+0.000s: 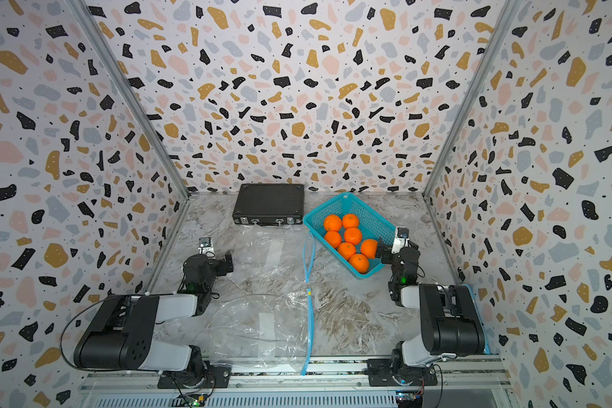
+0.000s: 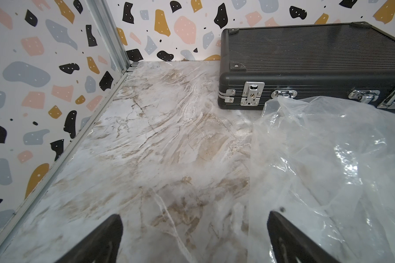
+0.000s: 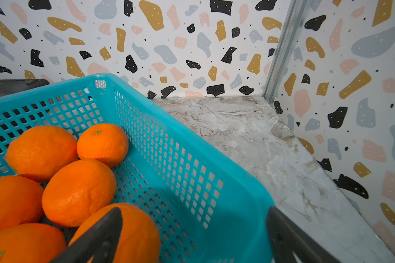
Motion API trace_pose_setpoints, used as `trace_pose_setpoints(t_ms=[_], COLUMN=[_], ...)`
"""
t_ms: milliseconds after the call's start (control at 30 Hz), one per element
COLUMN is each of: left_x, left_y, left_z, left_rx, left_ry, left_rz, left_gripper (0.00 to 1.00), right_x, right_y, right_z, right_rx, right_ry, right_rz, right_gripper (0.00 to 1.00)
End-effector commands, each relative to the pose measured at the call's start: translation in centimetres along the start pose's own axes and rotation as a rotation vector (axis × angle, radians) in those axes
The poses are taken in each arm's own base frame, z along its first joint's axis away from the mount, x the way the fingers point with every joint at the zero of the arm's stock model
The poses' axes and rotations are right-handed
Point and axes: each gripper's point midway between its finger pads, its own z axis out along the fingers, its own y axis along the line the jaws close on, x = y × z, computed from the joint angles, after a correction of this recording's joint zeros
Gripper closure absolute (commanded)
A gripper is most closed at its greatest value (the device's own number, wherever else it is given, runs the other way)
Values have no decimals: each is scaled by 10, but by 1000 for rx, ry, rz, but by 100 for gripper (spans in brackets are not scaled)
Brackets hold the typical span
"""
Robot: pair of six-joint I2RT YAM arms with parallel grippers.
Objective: Open the zip-top bag and take out the orange
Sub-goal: Reset both arms
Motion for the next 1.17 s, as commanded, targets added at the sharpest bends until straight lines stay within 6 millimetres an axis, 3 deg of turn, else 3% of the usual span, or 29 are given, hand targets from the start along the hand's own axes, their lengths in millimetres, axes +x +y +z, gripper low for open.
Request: trace_pose_setpoints(t_ms=[0,67,133,200,533,700,1133], left_x=[-15,-15,-15,-15,-15,-15,-14], left_y=[0,0,0,0,0,0,-1], left_z=[0,0,0,0,0,0,4], left_rx=[3,3,3,4,3,3,7], left_ry=[-48,-46,-47,-48,-47,-46,-35], left_rz=[0,-1,-2,-1,-1,0,1], left_gripper=[1,1,1,1,1,1,1], right_x=[10,2,5,12,45,52,49], right_y=[17,24,10,1,3,-6,-7], right_z=[-32,-51,-53,-47,-3,1,1], right_rx=[-99,-134,-52,-2,-15,38,41], right_ry=[98,1,-38,-37,114,177,161], right_rz=[-31,-41,-26,-9,-17,0,1], right_gripper=[0,0,0,0,0,0,0])
